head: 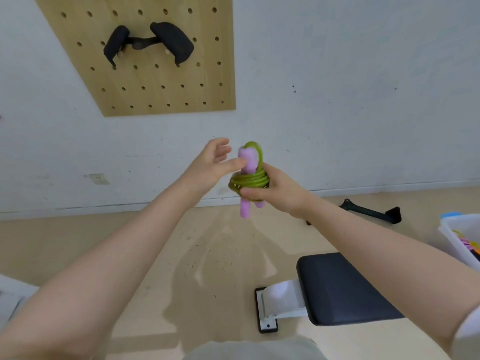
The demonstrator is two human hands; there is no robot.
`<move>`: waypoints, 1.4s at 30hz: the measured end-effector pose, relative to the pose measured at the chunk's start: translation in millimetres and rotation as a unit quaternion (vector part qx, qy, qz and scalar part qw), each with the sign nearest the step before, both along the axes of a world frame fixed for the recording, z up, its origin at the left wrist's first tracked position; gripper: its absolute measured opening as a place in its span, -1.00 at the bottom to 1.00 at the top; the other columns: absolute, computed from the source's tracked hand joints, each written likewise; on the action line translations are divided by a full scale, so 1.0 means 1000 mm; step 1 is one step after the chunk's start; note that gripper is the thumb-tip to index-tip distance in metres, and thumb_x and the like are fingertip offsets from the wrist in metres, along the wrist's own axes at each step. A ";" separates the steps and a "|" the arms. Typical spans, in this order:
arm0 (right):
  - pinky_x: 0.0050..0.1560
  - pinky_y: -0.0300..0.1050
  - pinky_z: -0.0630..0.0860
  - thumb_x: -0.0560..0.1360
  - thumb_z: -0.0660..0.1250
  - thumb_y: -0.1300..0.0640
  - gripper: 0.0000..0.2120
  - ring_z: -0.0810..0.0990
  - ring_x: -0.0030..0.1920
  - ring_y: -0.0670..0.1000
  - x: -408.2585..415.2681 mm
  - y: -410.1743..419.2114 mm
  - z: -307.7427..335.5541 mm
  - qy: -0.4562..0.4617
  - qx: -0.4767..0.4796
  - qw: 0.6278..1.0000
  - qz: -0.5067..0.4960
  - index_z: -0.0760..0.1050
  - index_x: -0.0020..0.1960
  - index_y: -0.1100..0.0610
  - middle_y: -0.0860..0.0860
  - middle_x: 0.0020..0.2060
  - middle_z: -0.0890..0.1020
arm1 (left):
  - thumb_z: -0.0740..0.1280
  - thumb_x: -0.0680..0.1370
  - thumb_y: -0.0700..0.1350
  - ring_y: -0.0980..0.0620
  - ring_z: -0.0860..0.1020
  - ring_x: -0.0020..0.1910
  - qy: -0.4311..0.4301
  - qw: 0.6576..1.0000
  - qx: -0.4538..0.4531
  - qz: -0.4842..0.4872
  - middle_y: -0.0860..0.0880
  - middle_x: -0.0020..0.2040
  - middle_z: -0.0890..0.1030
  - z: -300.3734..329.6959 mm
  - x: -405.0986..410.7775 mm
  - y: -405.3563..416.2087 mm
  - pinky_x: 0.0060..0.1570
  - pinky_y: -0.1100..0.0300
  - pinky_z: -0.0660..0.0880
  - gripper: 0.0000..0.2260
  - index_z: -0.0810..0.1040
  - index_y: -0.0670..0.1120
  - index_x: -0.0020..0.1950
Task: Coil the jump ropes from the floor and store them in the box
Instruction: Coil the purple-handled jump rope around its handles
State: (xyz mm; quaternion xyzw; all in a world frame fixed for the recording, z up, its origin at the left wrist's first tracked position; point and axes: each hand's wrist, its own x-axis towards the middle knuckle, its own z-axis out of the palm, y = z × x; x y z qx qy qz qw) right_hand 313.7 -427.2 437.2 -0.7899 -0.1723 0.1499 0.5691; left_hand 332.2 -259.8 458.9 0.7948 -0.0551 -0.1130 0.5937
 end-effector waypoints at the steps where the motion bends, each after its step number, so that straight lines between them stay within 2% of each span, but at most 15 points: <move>1: -0.26 -0.19 0.44 0.51 0.31 0.25 -0.90 0.46 -0.37 -0.06 0.000 0.001 -0.001 0.001 0.044 0.999 -0.005 0.44 -0.02 0.09 0.07 -0.35 0.62 | 0.38 0.28 0.21 0.05 0.46 0.25 0.042 0.999 -0.010 0.000 -0.02 0.27 0.48 -0.005 -0.002 -0.002 0.22 0.12 0.38 -0.31 0.34 -0.01 0.35; 4: -0.20 -0.26 0.47 0.52 0.30 0.23 -0.91 0.49 -0.33 -0.08 -0.003 0.010 -0.008 0.002 0.080 0.995 -0.055 0.42 -0.08 0.07 -0.10 -0.41 0.57 | 0.29 0.36 0.26 -0.08 0.56 -0.13 0.120 0.990 -0.032 -0.067 -0.09 -0.27 0.60 -0.019 -0.012 -0.013 0.05 -0.02 0.52 -0.53 0.54 -0.11 0.00; 6: -0.25 -0.33 0.45 0.52 0.30 0.24 -0.92 0.50 -0.34 -0.10 -0.005 0.014 -0.013 0.007 0.066 0.996 -0.055 0.43 -0.05 0.10 -0.07 -0.40 0.55 | 0.37 0.30 0.24 -0.13 0.54 -0.28 0.110 0.992 -0.051 -0.037 -0.10 -0.41 0.56 -0.021 -0.014 -0.017 -0.09 0.02 0.55 -0.50 0.54 -0.18 -0.06; 8: -0.36 -0.41 0.40 0.52 0.30 0.27 -0.89 0.50 -0.39 -0.15 -0.007 0.015 -0.015 0.015 0.057 0.997 -0.045 0.42 -0.02 0.11 -0.07 -0.40 0.55 | 0.45 0.22 0.22 -0.14 0.57 -0.35 0.107 0.992 -0.061 0.010 -0.13 -0.34 0.60 -0.026 -0.014 -0.019 -0.21 0.10 0.51 -0.32 0.45 -0.20 0.16; 10: -0.39 -0.40 0.38 0.52 0.30 0.25 -0.85 0.50 -0.41 -0.22 -0.005 0.014 -0.014 0.019 0.037 0.998 -0.044 0.40 0.02 0.06 -0.07 -0.38 0.55 | 0.50 0.30 0.11 -0.15 0.57 -0.38 0.104 0.991 -0.073 0.046 -0.16 -0.25 0.62 -0.028 -0.016 -0.022 -0.23 0.03 0.56 -0.32 0.34 -0.09 0.31; 15: -0.39 -0.43 0.37 0.54 0.27 0.11 -0.90 0.52 -0.38 -0.25 -0.001 0.015 -0.019 -0.007 -0.085 0.996 -0.019 0.40 0.04 0.02 -0.03 -0.35 0.59 | 0.40 0.45 -0.13 -0.18 0.56 -0.41 0.089 0.995 -0.049 0.022 -0.16 -0.27 0.60 -0.024 -0.016 -0.019 -0.23 0.05 0.56 -0.75 0.54 -0.08 0.12; 18: -0.36 -0.47 0.38 0.55 0.23 -0.04 -0.76 0.52 -0.33 -0.27 0.000 0.022 -0.016 -0.041 -0.211 0.977 0.001 0.45 0.15 0.05 -0.07 -0.31 0.63 | 0.34 0.43 -0.20 -0.17 0.57 -0.41 0.084 0.996 -0.004 0.029 -0.14 -0.35 0.57 -0.028 -0.013 -0.015 -0.24 0.16 0.55 -0.88 0.58 -0.11 -0.05; 21: -0.29 -0.33 0.38 0.52 0.23 -0.14 -0.68 0.51 -0.26 -0.16 0.001 0.021 -0.010 -0.046 -0.355 0.932 0.052 0.55 0.06 0.09 -0.07 -0.26 0.58 | 0.36 0.41 -0.19 -0.02 0.57 -0.41 0.058 0.996 0.052 0.036 -0.12 -0.35 0.59 -0.035 -0.012 -0.010 -0.33 0.30 0.49 -0.91 0.58 -0.07 -0.10; 24: -0.28 -0.26 0.30 0.52 0.29 0.01 -0.64 0.41 -0.13 0.00 0.004 0.013 -0.001 -0.058 -0.429 0.898 0.080 0.47 0.22 0.20 0.00 -0.14 0.46 | 0.37 0.40 -0.22 0.12 0.45 -0.62 0.036 0.995 0.081 0.045 -0.05 -0.36 0.56 -0.041 -0.010 0.003 -0.66 0.42 0.23 -0.80 0.56 -0.10 0.02; 28: -0.28 -0.33 0.31 0.53 0.24 0.21 -0.77 0.43 -0.11 -0.04 0.009 0.009 0.006 -0.076 -0.352 0.933 0.023 0.53 0.15 0.23 -0.01 -0.15 0.49 | 0.36 0.39 -0.26 -0.09 0.50 -0.54 0.015 0.996 0.072 0.047 -0.09 -0.36 0.57 -0.045 -0.010 0.013 -0.67 0.43 0.21 -0.73 0.54 -0.12 0.07; 30: -0.34 -0.47 0.33 0.50 0.24 0.29 -0.83 0.49 -0.23 -0.10 0.008 0.011 0.011 -0.053 -0.232 0.970 -0.045 0.54 0.05 0.22 -0.03 -0.27 0.56 | 0.32 0.42 -0.23 -0.18 0.46 -0.57 0.026 0.998 0.032 0.047 -0.16 -0.43 0.58 -0.046 -0.006 0.023 -0.58 0.31 0.33 -0.75 0.51 -0.20 0.10; 32: -0.41 -0.43 0.33 0.48 0.24 0.34 -0.87 0.46 -0.41 -0.23 0.007 0.010 0.017 -0.039 -0.115 0.987 -0.102 0.52 -0.05 0.18 -0.04 -0.33 0.60 | 0.27 0.46 -0.18 -0.42 0.46 -0.50 0.037 0.999 -0.032 0.012 -0.24 -0.53 0.53 -0.046 -0.001 0.034 -0.37 0.11 0.48 -0.82 0.48 -0.24 0.01; 34: -0.40 -0.34 0.33 0.49 0.25 0.37 -0.82 0.42 -0.46 -0.23 0.008 0.007 0.018 -0.035 -0.007 0.988 -0.153 0.49 -0.15 0.11 -0.01 -0.31 0.62 | 0.22 0.44 -0.16 -0.57 0.46 -0.39 0.048 0.994 -0.094 -0.038 -0.28 -0.54 0.49 -0.045 -0.003 0.043 -0.26 0.09 0.52 -0.80 0.42 -0.29 -0.06; 38: -0.33 -0.30 0.37 0.48 0.29 0.36 -0.83 0.41 -0.41 -0.16 0.009 0.006 0.018 -0.046 0.005 0.984 -0.171 0.54 -0.18 0.13 0.01 -0.31 0.57 | 0.23 0.40 -0.13 -0.60 0.42 -0.38 0.062 0.980 -0.144 -0.125 -0.27 -0.54 0.54 -0.042 -0.014 0.042 0.02 -0.06 0.47 -0.69 0.40 -0.38 -0.04; 42: -0.27 -0.40 0.44 0.47 0.29 0.39 -0.88 0.49 -0.42 -0.25 0.001 0.027 0.016 -0.051 0.010 0.991 -0.121 0.51 -0.10 0.21 0.03 -0.35 0.55 | 0.23 0.38 -0.13 -0.31 0.47 -0.58 0.070 0.971 -0.177 -0.144 -0.48 -0.42 0.51 -0.037 -0.019 0.031 -0.09 0.14 0.54 -0.67 0.43 -0.40 -0.05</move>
